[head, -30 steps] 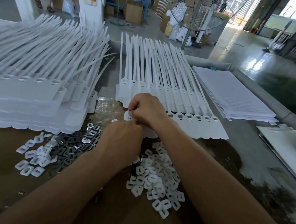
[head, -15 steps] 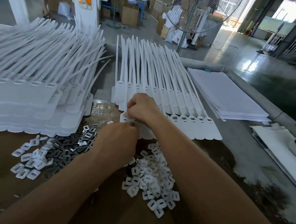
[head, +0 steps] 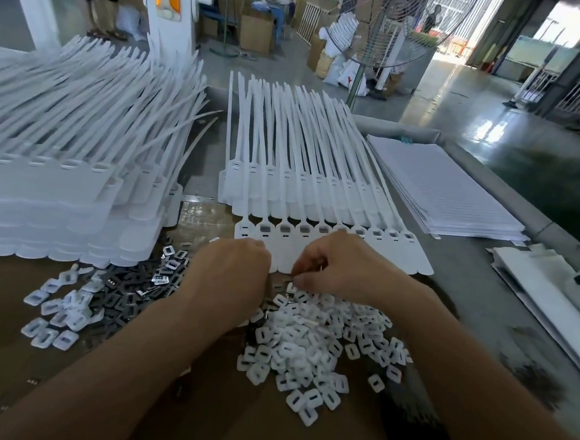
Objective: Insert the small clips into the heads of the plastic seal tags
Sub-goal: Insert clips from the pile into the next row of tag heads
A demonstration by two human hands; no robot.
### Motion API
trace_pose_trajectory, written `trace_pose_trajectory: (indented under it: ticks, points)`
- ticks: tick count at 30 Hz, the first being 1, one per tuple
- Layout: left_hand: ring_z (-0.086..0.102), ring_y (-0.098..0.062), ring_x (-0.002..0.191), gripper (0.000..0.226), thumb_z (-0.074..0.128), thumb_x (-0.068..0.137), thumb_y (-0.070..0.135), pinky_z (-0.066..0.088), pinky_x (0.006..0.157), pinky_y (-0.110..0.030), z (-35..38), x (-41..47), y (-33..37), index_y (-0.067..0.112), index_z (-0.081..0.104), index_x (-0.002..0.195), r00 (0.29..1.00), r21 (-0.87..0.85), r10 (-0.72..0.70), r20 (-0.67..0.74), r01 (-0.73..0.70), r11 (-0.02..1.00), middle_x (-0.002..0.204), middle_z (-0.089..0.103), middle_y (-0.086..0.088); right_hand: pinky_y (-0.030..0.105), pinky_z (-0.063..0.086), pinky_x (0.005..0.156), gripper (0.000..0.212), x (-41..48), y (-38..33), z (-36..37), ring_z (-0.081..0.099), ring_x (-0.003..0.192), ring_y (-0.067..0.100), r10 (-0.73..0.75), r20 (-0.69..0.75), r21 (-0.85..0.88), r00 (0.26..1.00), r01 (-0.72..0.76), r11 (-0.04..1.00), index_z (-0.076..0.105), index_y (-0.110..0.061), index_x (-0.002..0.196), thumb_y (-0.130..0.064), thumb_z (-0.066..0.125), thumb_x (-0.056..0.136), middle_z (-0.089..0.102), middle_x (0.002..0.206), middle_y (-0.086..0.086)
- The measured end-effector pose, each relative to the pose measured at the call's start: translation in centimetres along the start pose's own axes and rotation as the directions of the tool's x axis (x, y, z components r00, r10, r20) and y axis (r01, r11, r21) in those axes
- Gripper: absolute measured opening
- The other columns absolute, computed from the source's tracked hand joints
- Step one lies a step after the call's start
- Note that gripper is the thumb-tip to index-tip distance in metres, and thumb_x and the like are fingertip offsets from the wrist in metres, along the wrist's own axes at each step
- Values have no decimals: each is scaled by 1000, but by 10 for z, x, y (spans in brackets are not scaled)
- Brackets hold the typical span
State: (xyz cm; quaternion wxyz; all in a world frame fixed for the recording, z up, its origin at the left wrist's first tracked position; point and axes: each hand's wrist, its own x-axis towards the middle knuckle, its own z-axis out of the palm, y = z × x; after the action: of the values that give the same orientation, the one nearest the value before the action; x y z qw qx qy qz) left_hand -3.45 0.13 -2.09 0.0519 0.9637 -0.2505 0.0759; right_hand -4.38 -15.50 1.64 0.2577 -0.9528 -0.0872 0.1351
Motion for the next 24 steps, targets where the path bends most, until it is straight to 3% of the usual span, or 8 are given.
trace_pose_trajectory:
  ticks: [7, 9, 12, 20, 24]
  points:
    - [60, -13, 93, 26, 45, 86, 11, 50, 82, -27, 2, 0, 0, 17, 63, 104, 1000, 15, 15, 16, -15, 1000, 108, 61, 5, 8, 35, 56, 10, -2, -4, 6, 50, 64, -5, -38, -11, -81, 999, 37, 996, 70, -21, 87, -23, 71, 78, 54, 68, -20]
    - [61, -13, 91, 25, 46, 86, 12, 50, 80, -26, 2, 0, -1, 17, 64, 102, 1000, 26, 17, 16, -17, 1000, 106, 62, 5, 6, 35, 54, 6, -2, -5, 6, 49, 64, -5, -49, -14, -70, 999, 48, 996, 66, -23, 80, -20, 71, 78, 54, 69, -19]
    - [61, -13, 89, 24, 45, 85, 11, 51, 77, -26, 2, 0, -1, 17, 64, 99, 1000, 28, 9, 13, -9, 1000, 103, 62, 6, 5, 36, 53, 18, -4, -6, 5, 49, 63, -4, -52, -19, -36, 998, 51, 998, 59, -28, 68, -18, 72, 76, 54, 69, -18]
    - [61, -15, 96, 27, 44, 86, 11, 51, 82, -29, 3, 1, -1, 15, 63, 105, 1000, 8, -16, 15, 16, 1000, 113, 62, 2, 18, 48, 65, 16, -6, -7, 0, 59, 71, 4, -6, 21, 47, 1000, 5, 999, 57, -26, 71, -19, 67, 81, 61, 77, -9]
    - [61, -15, 90, 23, 45, 87, 15, 50, 79, -27, 1, -1, 0, 16, 62, 103, 1000, -16, -26, 4, 26, 1000, 106, 63, 2, 25, 52, 68, 14, -1, -8, -2, 58, 70, 7, -10, -22, 99, 1000, 12, 995, 58, -26, 76, -17, 67, 82, 60, 75, -7]
